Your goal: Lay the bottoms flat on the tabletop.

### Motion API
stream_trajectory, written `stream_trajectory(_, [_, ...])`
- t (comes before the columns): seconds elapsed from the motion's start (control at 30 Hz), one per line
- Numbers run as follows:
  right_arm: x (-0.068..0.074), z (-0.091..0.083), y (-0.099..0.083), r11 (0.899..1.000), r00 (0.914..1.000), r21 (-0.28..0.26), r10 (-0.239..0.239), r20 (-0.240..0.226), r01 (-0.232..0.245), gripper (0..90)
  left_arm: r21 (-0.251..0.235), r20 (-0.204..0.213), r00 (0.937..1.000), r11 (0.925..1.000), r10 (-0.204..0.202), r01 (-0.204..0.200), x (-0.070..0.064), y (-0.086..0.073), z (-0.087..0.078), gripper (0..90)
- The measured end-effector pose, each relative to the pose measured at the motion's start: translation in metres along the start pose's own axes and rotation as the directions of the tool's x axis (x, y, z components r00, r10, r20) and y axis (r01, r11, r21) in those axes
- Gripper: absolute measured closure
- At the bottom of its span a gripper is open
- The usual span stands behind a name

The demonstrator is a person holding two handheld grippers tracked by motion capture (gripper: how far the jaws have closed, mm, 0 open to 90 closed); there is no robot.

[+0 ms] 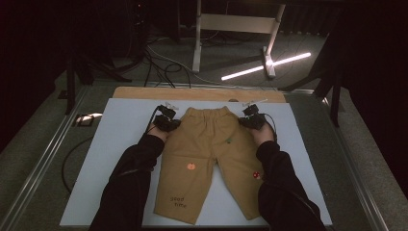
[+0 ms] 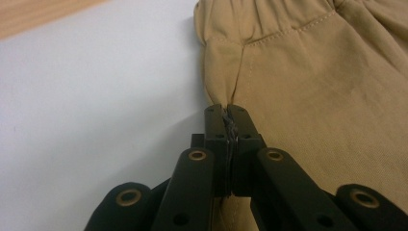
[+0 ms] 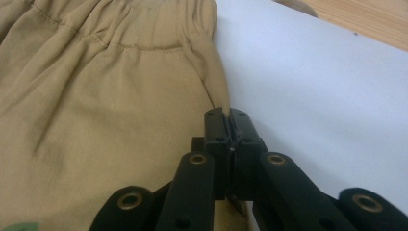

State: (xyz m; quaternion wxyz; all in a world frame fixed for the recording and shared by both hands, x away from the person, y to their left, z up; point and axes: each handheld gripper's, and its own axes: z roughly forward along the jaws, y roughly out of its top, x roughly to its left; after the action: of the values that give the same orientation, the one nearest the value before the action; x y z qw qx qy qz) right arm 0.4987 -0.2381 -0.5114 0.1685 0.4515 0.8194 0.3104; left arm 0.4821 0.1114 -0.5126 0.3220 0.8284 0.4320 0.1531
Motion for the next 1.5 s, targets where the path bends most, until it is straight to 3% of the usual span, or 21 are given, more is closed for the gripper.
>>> stream_trajectory(0.1, [-0.004, -0.001, -0.001, 1.0, 0.9995, -0.012, 0.024, 0.02, -0.024, 88.1, 0.0, -0.001, 0.9998, 0.9998, 0.018, -0.018, 0.001, 0.006, 0.004, 89.3])
stream_trajectory(0.33, [-0.009, 0.002, 0.002, 0.999, 0.999, -0.016, 0.031, 0.032, -0.03, 88.1, 0.011, -0.012, 0.9991, 0.9991, 0.041, -0.04, 0.006, 0.013, 0.011, 89.3])
stream_trajectory(0.4, [-0.012, 0.002, 0.005, 0.999, 0.9989, -0.023, 0.026, 0.04, -0.025, 88.1, 0.008, -0.018, 0.9994, 0.9995, 0.031, -0.031, 0.009, 0.013, 0.011, 89.3])
stream_trajectory(0.47, [-0.017, 0.003, 0.006, 0.998, 0.998, -0.047, 0.052, 0.035, -0.05, 88.1, 0.0, -0.021, 0.9995, 0.9997, 0.024, -0.024, 0.011, 0.013, 0.01, 89.4])
stream_trajectory(0.5, [-0.019, 0.005, 0.007, 0.997, 0.9972, -0.046, 0.067, 0.033, -0.065, 88.1, 0.0, -0.023, 0.9993, 0.9996, 0.029, -0.029, 0.011, 0.013, 0.01, 89.3])
stream_trajectory(0.6, [-0.022, 0.007, 0.008, 0.998, 0.9977, -0.028, 0.053, 0.042, -0.052, 88.1, -0.009, -0.028, 0.9992, 0.9995, 0.029, -0.03, 0.011, 0.013, 0.012, 89.2])
stream_trajectory(0.77, [-0.021, 0.012, 0.004, 0.997, 0.9953, -0.018, 0.074, 0.062, -0.073, 88.0, -0.014, -0.04, 0.9977, 0.9984, 0.055, -0.055, 0.006, 0.015, 0.017, 89.1])
stream_trajectory(0.83, [-0.021, 0.012, 0.004, 0.995, 0.993, -0.017, 0.096, 0.07, -0.095, 87.9, -0.011, -0.034, 0.9983, 0.9988, 0.048, -0.048, 0.006, 0.014, 0.018, 88.8])
stream_trajectory(0.97, [-0.019, 0.012, 0.004, 0.996, 0.9918, -0.015, 0.091, 0.089, -0.09, 87.9, -0.011, -0.034, 0.9974, 0.9979, 0.063, -0.063, 0.004, 0.015, 0.019, 88.4])
stream_trajectory(1.03, [-0.015, 0.012, 0.002, 0.999, 0.9907, -0.013, 0.054, 0.125, -0.053, 87.9, -0.012, -0.032, 0.9974, 0.9978, 0.064, -0.065, 0.004, 0.015, 0.018, 88.4])
stream_trajectory(1.17, [-0.015, 0.012, 0.002, 0.999, 0.9924, -0.024, 0.051, 0.112, -0.049, 84.2, -0.012, -0.017, 0.998, 0.998, 0.062, -0.062, 0.005, 0.013, 0.019, 86.7])
stream_trajectory(1.23, [-0.015, 0.011, 0.003, 0.999, 0.9926, -0.021, 0.046, 0.112, -0.044, 72.2, -0.013, -0.011, 0.9982, 0.9981, 0.06, -0.06, 0.005, 0.013, 0.019, 75.6])
stream_trajectory(1.37, [-0.014, 0.007, 0.005, 0.998, 0.9941, -0.046, 0.054, 0.094, -0.05, 59.5, 0.004, -0.063, 0.9975, 0.9995, 0.032, -0.031, -0.001, 0.017, 0.018, 43.8])
stream_trajectory(1.5, [-0.014, 0.0, 0.007, 0.996, 0.9955, -0.068, 0.069, 0.064, -0.065, 42.1, 0.0, -0.044, 0.999, 0.9999, 0.012, -0.012, -0.003, 0.019, 0.013, 28.3])
